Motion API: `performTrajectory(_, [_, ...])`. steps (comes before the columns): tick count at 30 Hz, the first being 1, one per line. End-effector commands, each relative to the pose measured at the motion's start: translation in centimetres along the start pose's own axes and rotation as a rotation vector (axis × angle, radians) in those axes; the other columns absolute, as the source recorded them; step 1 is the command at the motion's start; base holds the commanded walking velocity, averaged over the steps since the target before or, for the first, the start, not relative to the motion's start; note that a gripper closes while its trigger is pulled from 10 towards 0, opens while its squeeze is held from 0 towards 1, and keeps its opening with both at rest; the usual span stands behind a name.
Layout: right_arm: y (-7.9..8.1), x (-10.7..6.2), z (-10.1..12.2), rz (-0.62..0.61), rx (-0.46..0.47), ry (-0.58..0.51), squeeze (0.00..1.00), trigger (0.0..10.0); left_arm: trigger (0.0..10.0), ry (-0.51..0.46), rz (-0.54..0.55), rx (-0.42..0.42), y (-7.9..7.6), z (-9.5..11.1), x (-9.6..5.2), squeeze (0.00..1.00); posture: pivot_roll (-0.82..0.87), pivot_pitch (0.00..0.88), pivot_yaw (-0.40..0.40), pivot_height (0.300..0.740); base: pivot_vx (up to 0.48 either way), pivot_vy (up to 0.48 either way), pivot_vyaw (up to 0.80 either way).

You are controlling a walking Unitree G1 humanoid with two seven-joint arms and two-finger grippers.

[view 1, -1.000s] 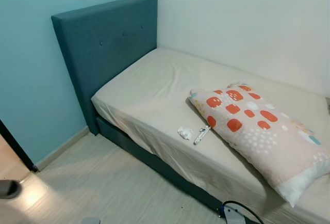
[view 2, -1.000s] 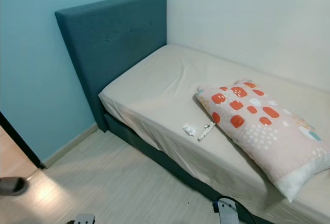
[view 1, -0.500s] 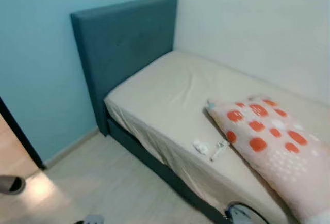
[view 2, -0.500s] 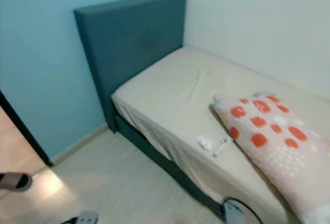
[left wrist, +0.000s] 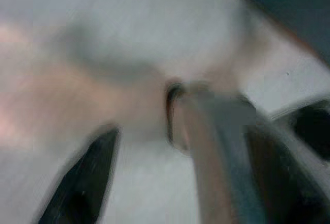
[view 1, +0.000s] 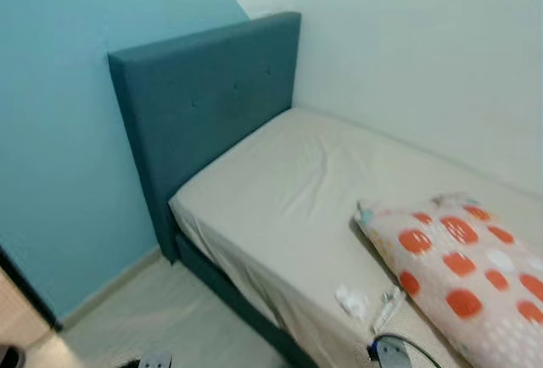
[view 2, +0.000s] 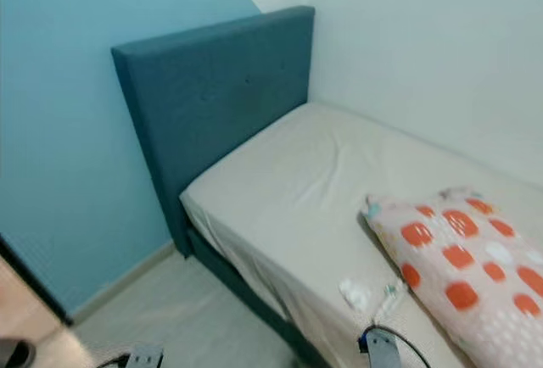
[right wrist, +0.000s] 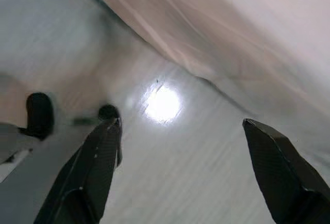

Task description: Clean up the room

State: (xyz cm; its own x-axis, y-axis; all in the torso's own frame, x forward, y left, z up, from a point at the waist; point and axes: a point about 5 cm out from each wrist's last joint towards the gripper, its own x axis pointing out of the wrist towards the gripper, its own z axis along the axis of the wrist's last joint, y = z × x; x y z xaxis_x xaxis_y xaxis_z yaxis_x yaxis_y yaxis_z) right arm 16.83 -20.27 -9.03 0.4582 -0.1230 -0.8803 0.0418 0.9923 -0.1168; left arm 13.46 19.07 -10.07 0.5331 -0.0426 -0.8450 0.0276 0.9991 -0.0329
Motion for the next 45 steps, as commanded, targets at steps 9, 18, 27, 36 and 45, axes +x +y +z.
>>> performTrajectory(9, [-1.42,-0.13,-0.83,-0.066,0.015,0.019,0.00,10.0,10.0,0.020,-0.034,0.009,-0.73,-0.34,0.05,0.00,-0.02,0.000,-0.059,0.740,0.411,0.000,-0.60])
performTrajectory(18, [-1.26,-0.12,-0.60,-0.055,0.063,-0.008,0.00,10.0,10.0,0.041,-0.001,-0.031,-0.55,-0.59,0.04,0.00,-0.03,0.000,-0.057,0.740,0.000,0.000,0.00])
performTrajectory(27, [-1.10,-0.10,-0.28,-0.040,0.096,-0.030,0.00,10.0,10.0,0.057,0.045,-0.036,-0.24,-0.60,0.06,0.00,-0.03,0.000,-0.054,0.740,0.000,0.000,0.00])
performTrajectory(36, [-1.18,-0.08,-0.28,-0.049,0.101,-0.017,0.00,10.0,10.0,0.075,0.039,-0.030,-0.34,-0.59,0.12,0.00,-0.03,0.000,-0.057,0.740,-0.305,0.000,0.00])
performTrajectory(45, [-1.55,-0.11,-0.41,-0.087,0.102,-0.007,0.00,10.0,10.0,0.079,0.030,-0.018,-0.57,-0.60,0.16,0.00,-0.03,0.000,-0.060,0.740,-0.366,0.000,0.00])
